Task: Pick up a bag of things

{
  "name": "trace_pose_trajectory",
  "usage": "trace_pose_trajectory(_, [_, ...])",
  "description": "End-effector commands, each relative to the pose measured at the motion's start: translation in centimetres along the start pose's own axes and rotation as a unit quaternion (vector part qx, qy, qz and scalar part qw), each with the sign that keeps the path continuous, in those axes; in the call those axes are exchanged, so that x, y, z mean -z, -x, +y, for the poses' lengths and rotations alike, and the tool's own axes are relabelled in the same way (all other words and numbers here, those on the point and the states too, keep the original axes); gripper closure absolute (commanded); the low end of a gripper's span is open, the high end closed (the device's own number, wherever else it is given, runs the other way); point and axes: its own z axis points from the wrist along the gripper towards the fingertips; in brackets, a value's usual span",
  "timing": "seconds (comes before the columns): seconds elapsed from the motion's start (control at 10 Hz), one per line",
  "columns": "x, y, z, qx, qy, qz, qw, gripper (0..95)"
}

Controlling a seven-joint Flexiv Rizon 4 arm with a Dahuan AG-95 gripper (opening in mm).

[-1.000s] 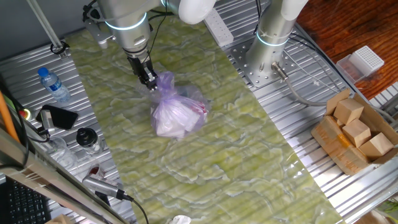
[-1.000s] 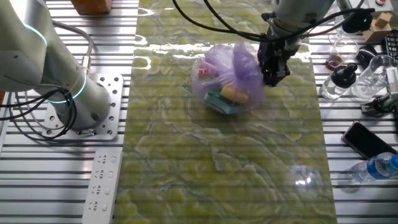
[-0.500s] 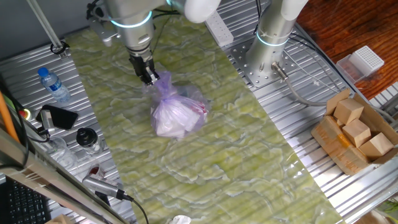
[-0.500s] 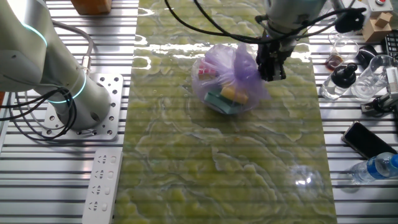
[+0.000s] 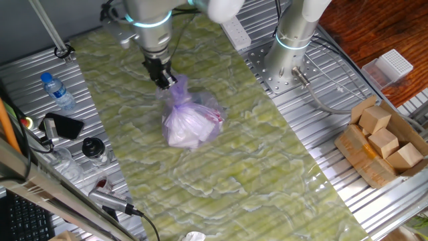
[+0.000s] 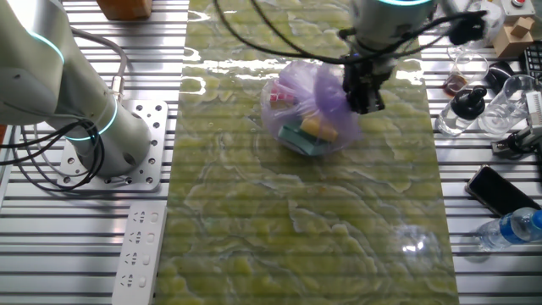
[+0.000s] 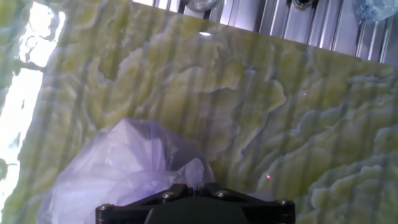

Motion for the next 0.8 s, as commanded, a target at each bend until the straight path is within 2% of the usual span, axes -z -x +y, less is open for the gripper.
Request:
trace_pose_trajectory(0.1, [-0.2, 0.5, 0.0, -0.012, 0.002, 0.004, 0.9999, 76.0])
trace_pose_trajectory(0.2, [-0.2, 0.5, 0.0, -0.009, 0.003, 0.003, 1.0000, 57.0])
trace_pose_trajectory(0.3, [-0.2, 0.5, 0.0, -0.007, 0.004, 0.003, 1.0000, 57.0])
trace_pose_trajectory(0.4, [-0.2, 0.5, 0.0, -0.005, 0.006, 0.002, 1.0000, 19.0])
trace_pose_trajectory(0.5, [-0.2, 0.5, 0.0, -0.004, 0.006, 0.002, 1.0000, 19.0])
trace_pose_trajectory(0.6, [-0.1, 0.5, 0.0, -0.007, 0.007, 0.003, 0.9999, 0.0])
trace_pose_trajectory(0.8, [1.0, 0.5, 0.2, -0.030, 0.019, 0.009, 0.9993, 0.0])
